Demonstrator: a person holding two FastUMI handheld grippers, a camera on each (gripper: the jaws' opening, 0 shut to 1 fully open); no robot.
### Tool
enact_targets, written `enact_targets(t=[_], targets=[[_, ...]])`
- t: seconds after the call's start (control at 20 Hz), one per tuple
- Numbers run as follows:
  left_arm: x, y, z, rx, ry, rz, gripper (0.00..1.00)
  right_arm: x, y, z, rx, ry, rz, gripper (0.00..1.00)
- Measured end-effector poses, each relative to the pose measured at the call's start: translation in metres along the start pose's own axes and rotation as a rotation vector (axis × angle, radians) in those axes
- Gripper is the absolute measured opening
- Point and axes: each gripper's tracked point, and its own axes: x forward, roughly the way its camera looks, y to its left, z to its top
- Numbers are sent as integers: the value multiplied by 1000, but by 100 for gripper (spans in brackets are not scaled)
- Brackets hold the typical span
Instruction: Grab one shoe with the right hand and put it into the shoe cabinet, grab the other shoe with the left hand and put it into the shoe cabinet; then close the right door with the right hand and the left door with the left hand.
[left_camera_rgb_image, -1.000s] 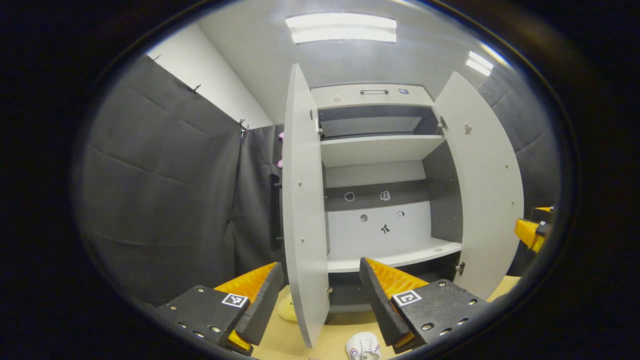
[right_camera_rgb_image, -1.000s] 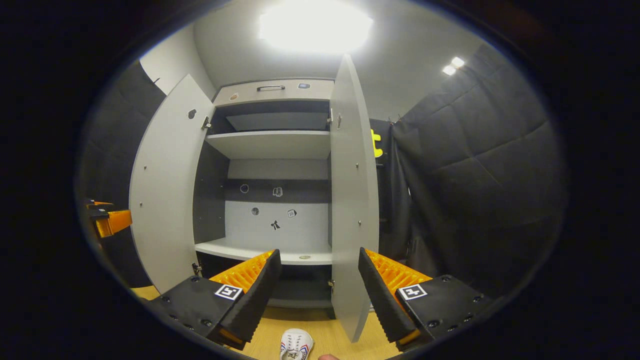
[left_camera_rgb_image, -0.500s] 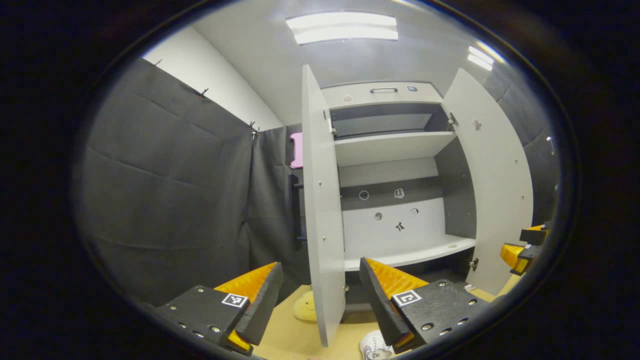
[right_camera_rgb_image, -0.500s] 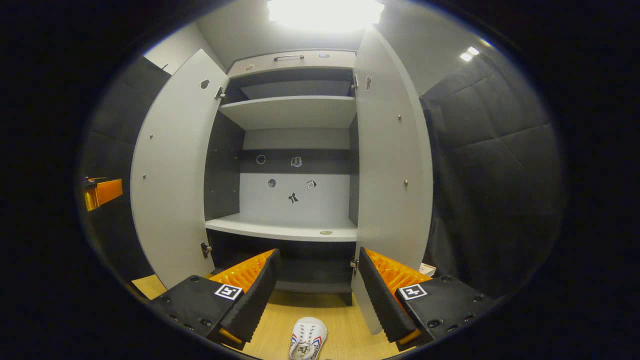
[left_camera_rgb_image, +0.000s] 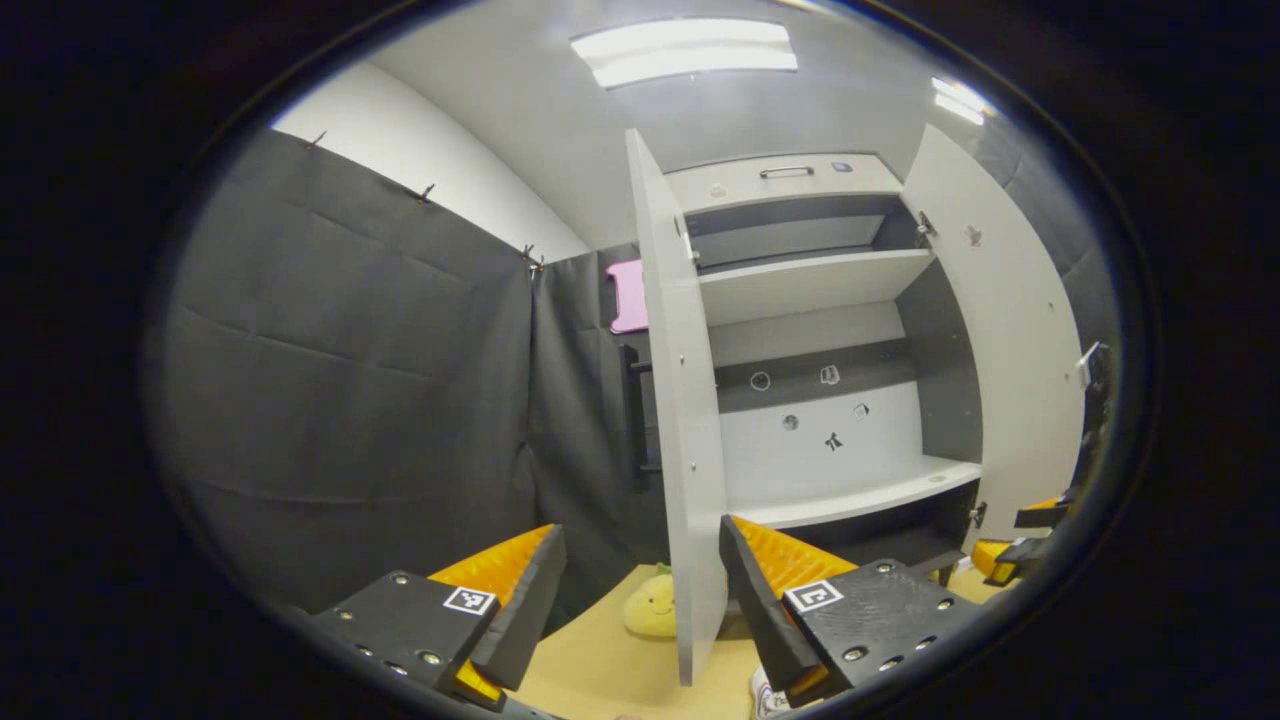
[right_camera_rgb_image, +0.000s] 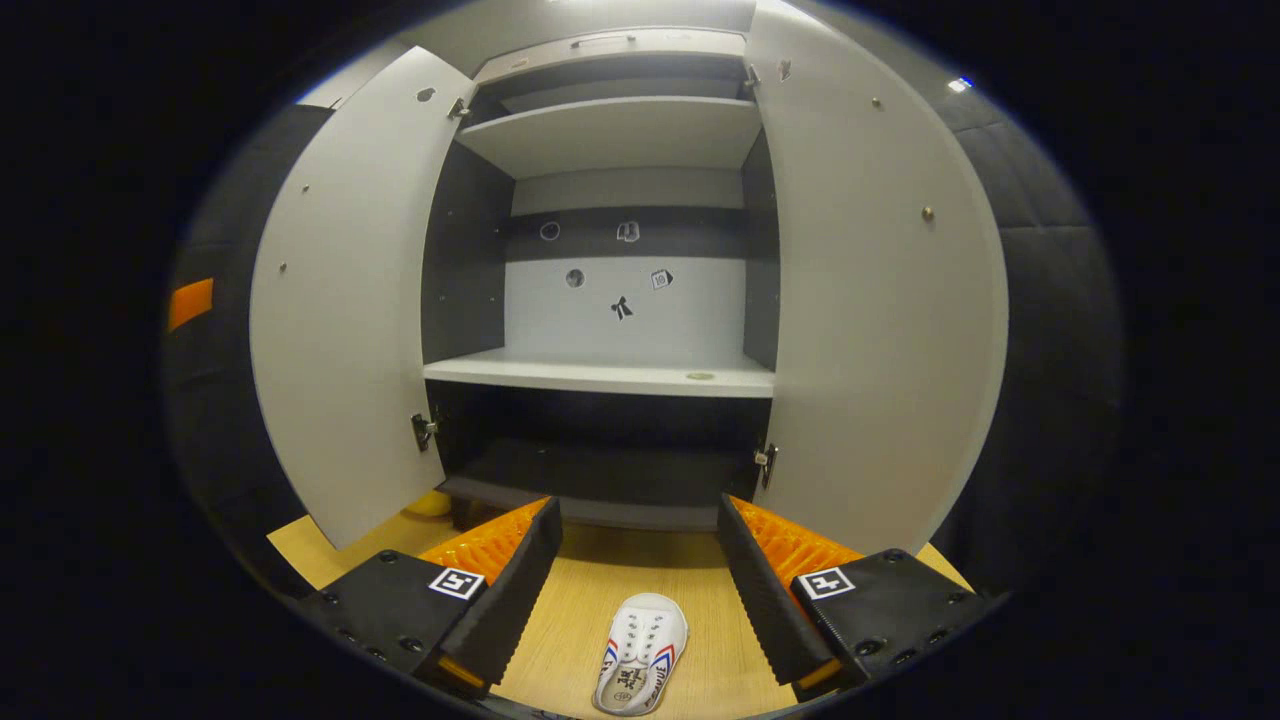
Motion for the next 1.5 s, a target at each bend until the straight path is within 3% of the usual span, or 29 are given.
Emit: enact_targets(t=[0.95,1.05,1.2,1.25,1.3,1.35,1.5], targets=[[-19,31,-13,52,56,101,88,44,35,-206,48,578,136,98],[-20,32,-13,58,58,106,88,44,39,-220,72,624,144,90],[-22,35,-14,65,60,115,89,46,40,-232,97,674,142,93],[-22,36,-16,68,63,117,88,49,41,-232,98,679,144,87],[-22,37,-17,71,67,119,88,51,43,-235,101,692,149,91],[-22,39,-18,75,70,122,89,52,44,-239,102,705,152,87],[-23,42,-16,78,70,133,89,58,40,-245,82,738,118,87]])
